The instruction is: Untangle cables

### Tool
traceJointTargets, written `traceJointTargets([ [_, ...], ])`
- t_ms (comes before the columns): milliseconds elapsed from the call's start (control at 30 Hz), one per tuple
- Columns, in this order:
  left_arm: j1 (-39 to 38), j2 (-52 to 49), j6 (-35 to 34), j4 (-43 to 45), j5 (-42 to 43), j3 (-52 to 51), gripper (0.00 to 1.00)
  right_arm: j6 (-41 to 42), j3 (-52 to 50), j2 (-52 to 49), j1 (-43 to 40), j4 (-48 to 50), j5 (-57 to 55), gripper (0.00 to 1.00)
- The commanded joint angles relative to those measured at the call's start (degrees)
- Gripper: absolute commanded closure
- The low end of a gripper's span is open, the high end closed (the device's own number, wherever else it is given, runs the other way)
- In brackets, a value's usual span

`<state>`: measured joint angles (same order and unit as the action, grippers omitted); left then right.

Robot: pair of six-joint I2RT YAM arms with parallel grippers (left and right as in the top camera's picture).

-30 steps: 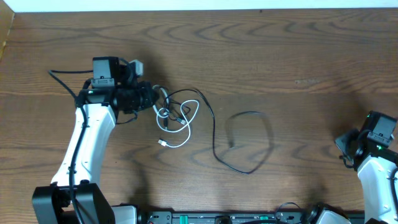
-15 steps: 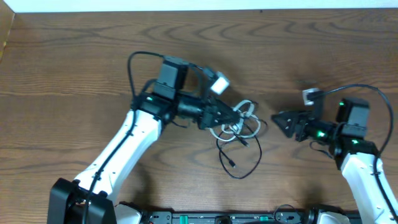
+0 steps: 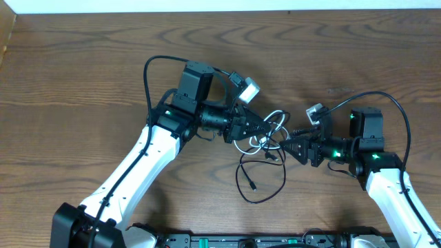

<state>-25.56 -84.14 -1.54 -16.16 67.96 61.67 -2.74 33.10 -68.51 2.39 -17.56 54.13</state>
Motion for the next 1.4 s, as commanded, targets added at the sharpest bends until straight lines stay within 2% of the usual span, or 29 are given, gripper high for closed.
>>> traceJointTargets([
  [0,0.1,1.1,0.0,-4.4,-13.5,0.8,0.93,-0.8,0.1,0.3,0.4,0.0,0.0,0.43],
  [267,0.1,1.1,0.0,-3.3,-9.4,0.8,0.93,-0.8,0.1,0.3,0.4,-1.6,0.2,0.41],
  [500,0.1,1.1,0.0,-1.5,3.2,0.8,0.93,-1.8,0.1,0.3,0.4,-1.5,-4.9,0.41],
  [567,0.1,1.1,-0.1,-1.3,4.1,0.8,0.93,-2.1,0.1,0.3,0.5,-1.5,-4.9,0.42],
  [667,0.1,1.1,0.0,-1.3,5.2,0.8,0.93,-2.1,0.1,0.2,1.5,-1.6,-4.9,0.52],
  [733,0.1,1.1,0.0,-1.3,5.2,0.8,0.93,-2.1,0.1,0.2,2.5,-1.6,-4.9,0.54],
  [867,0.1,1.1,0.0,-1.3,5.2,0.8,0.93,-2.1,0.1,0.2,3.8,-1.5,-6.3,0.64],
  [900,0.1,1.1,0.0,-1.3,5.1,0.8,0.92,-2.1,0.1,0.3,4.1,-1.5,-6.9,0.7],
  [967,0.1,1.1,0.0,-1.3,4.8,0.8,0.93,-2.0,0.1,0.2,4.3,-1.6,-8.7,0.97],
  [1000,0.1,1.1,0.0,-1.4,4.1,0.8,0.93,-2.0,0.1,0.2,4.3,-1.6,-10.5,0.99],
  [1100,0.1,1.1,0.0,-3.7,-7.0,0.8,0.93,4.7,0.1,0.2,4.2,-2.7,-23.4,0.99],
  [1133,0.1,1.1,0.0,-6.0,-14.9,0.8,0.93,8.9,0.1,0.3,4.2,-3.8,-31.0,0.99],
  [1167,0.1,1.1,-0.1,-9.7,-26.9,0.8,0.93,15.8,0.1,0.3,4.2,-6.5,-44.1,0.99],
  [1200,0.1,1.1,-0.6,-11.1,-31.1,0.8,0.93,20.2,0.1,0.2,4.0,-8.7,-52.3,0.99],
  [1233,0.2,1.1,-2.4,-14.1,-39.8,0.8,0.93,26.1,0.1,0.3,3.6,-11.7,-62.5,0.99],
  [1300,0.5,1.1,-3.5,-17.4,-48.3,0.8,0.93,34.6,0.1,0.3,2.2,-16.2,-74.4,0.99],
  [1367,1.8,1.1,-3.5,-19.6,-52.2,0.8,0.93,37.5,0.1,0.3,-1.4,-17.6,-78.2,0.99],
])
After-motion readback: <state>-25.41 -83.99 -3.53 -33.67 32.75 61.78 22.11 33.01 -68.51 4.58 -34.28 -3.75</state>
